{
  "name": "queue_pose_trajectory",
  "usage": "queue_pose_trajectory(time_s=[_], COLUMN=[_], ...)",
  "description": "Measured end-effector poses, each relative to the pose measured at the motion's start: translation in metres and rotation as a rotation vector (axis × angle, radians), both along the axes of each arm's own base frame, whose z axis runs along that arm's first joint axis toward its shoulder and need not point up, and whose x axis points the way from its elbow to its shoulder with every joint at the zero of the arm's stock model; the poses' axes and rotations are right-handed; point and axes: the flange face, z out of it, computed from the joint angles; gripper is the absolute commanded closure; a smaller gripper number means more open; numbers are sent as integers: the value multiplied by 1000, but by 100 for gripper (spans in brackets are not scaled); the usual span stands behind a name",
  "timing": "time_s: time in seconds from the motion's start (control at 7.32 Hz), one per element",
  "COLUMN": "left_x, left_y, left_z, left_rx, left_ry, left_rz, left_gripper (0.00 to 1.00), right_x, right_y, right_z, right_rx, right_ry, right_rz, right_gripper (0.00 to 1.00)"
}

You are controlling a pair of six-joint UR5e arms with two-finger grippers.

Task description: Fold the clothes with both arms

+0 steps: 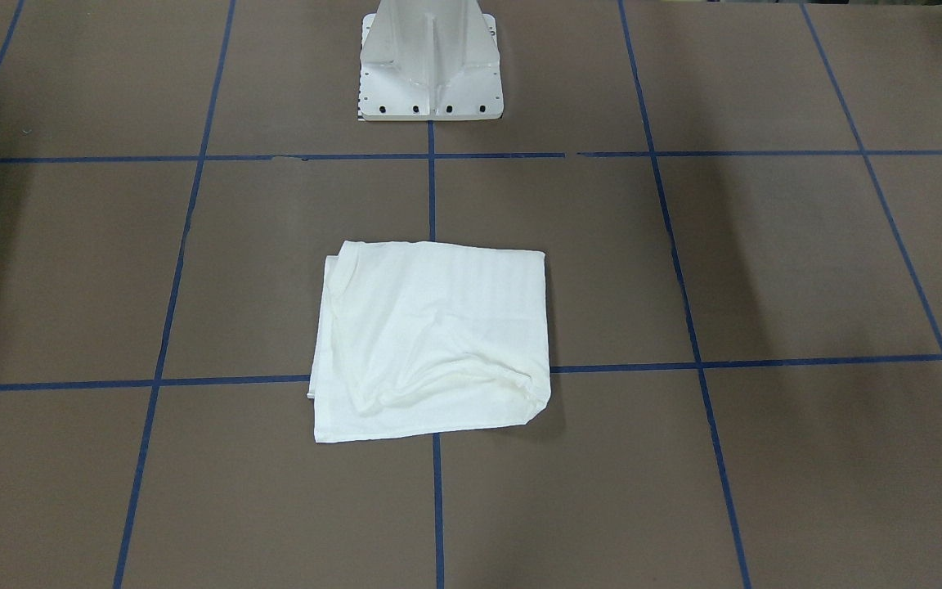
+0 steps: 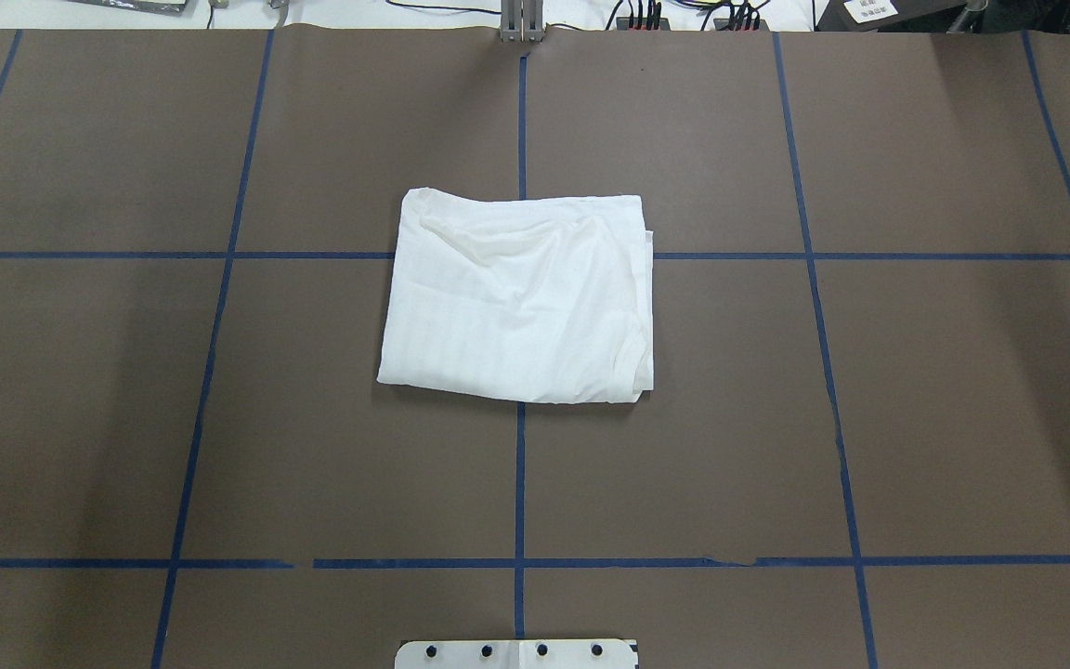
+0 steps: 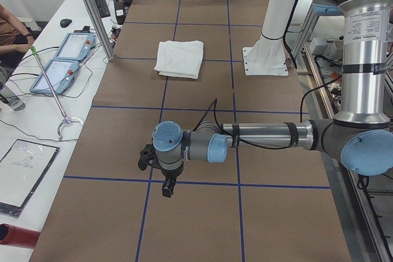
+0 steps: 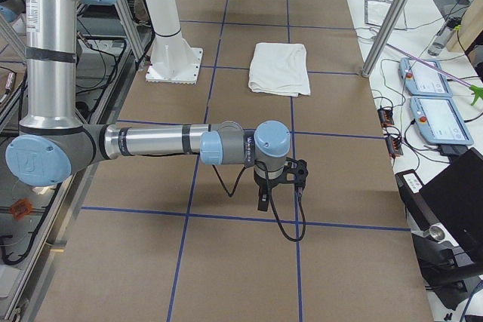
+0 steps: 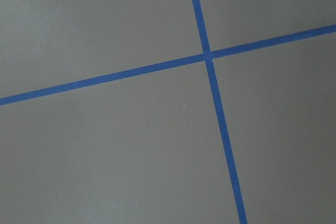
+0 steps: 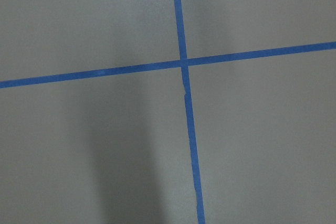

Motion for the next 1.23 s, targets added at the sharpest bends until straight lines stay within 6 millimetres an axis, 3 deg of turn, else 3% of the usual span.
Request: queue_pose_trajectory(time_s=[0.82,1.23], left_x=[6,4], left_y=[3,-3], left_z=[9,-11], left_rx=[-138,-105], left_ry=[90,89], left_rz=[-104,-114], left_gripper=[0,0], right_x=[7,7], right_y=[3,3], right_z=[3,4], right_rx=[-35,-37], right_ry=[-2,-2], right_rz=[35,35], right_gripper=[0,0])
